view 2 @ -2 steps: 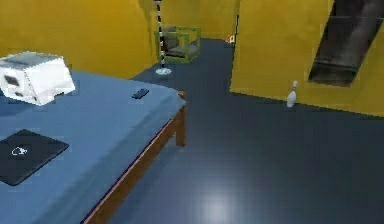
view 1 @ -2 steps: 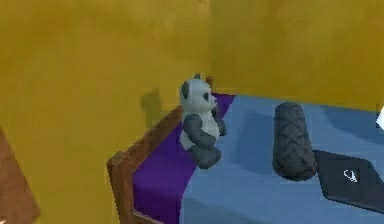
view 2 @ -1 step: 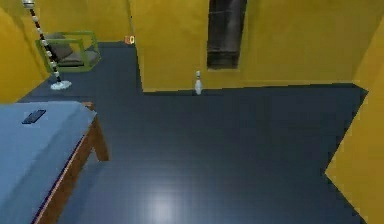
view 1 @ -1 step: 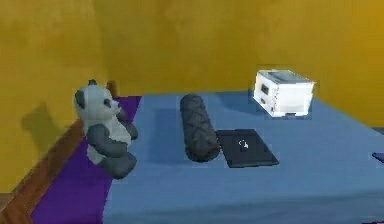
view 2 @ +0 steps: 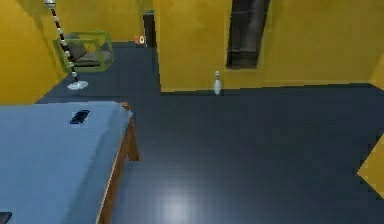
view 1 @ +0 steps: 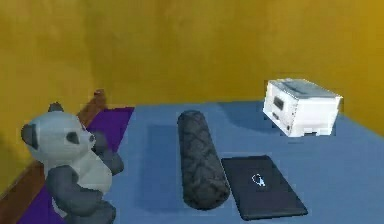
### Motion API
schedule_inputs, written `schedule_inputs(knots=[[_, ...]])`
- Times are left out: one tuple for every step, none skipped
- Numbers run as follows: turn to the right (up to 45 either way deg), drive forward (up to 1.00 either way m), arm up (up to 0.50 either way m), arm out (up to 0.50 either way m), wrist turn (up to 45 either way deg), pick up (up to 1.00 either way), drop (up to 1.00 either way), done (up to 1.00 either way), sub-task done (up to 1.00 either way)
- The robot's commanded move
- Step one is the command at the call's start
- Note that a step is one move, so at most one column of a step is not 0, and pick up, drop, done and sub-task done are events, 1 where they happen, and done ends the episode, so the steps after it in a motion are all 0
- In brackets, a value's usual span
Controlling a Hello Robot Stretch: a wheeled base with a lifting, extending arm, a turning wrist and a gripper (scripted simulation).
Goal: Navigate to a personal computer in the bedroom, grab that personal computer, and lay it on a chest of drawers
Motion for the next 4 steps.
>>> schedule_inputs(knots=[[-45.0,0.0,0.0,0.0,0.0,0.0,0.0,0.0,0.0],[-21.0,0.0,0.0,0.0,0.0,0.0,0.0,0.0,0.0],[0.0,0.0,0.5,0.0,0.0,0.0,0.0,0.0,0.0],[0.0,0.0,0.32,0.0,0.0,0.0,0.0,0.0,0.0]])
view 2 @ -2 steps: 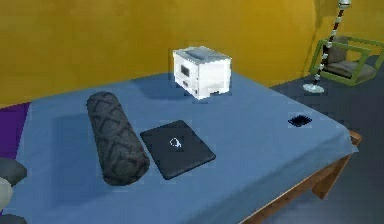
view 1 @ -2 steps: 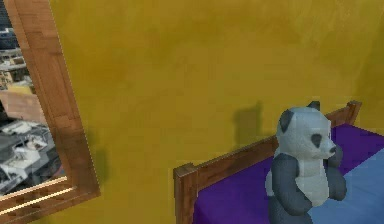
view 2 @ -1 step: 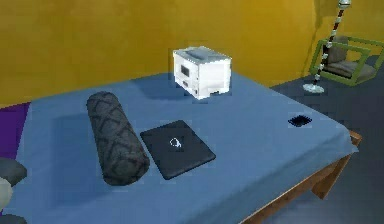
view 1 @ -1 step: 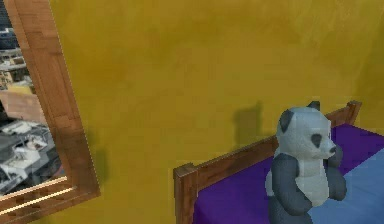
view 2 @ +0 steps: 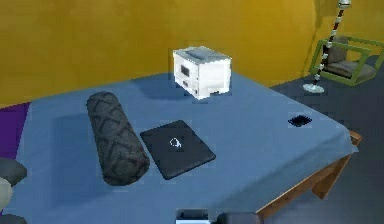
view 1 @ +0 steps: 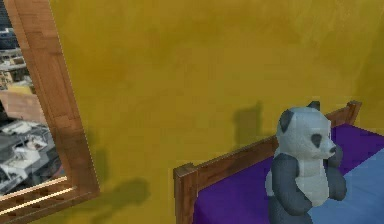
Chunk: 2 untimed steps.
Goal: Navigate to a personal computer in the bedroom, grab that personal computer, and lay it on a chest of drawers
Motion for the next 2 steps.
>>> schedule_inputs(knots=[[0.0,0.0,0.0,0.28,0.0,0.0,0.0,0.0,0.0],[0.0,0.0,0.0,0.0,45.0,0.0,0.0,0.0,0.0]])
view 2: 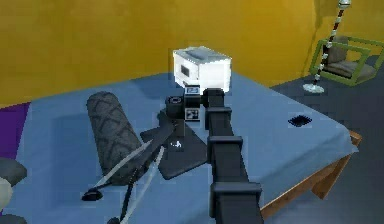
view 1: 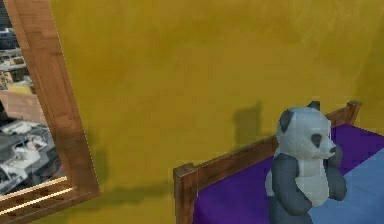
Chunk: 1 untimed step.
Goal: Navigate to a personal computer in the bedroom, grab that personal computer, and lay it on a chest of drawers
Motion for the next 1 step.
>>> schedule_inputs(knots=[[0.0,0.0,0.0,0.0,45.0,0.0,0.0,0.0,0.0]])
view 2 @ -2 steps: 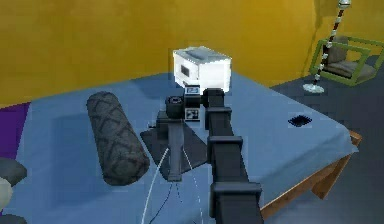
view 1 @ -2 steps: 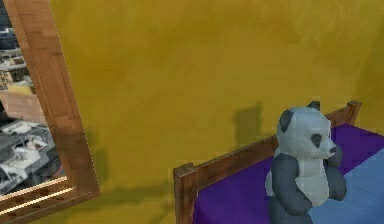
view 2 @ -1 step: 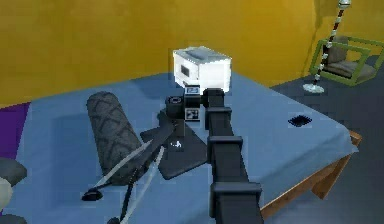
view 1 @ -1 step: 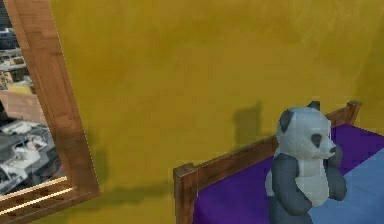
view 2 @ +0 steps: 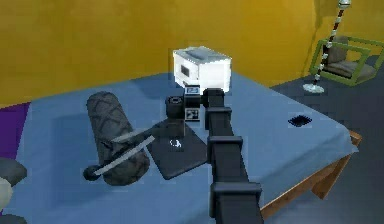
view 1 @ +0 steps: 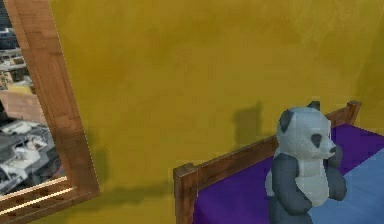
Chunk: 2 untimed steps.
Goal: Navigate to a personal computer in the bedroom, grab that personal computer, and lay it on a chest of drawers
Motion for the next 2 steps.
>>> schedule_inputs(knots=[[0.0,0.0,0.0,0.0,45.0,0.0,0.0,0.0,0.0],[0.0,0.0,0.0,0.0,18.0,0.0,0.0,0.0,0.0]])
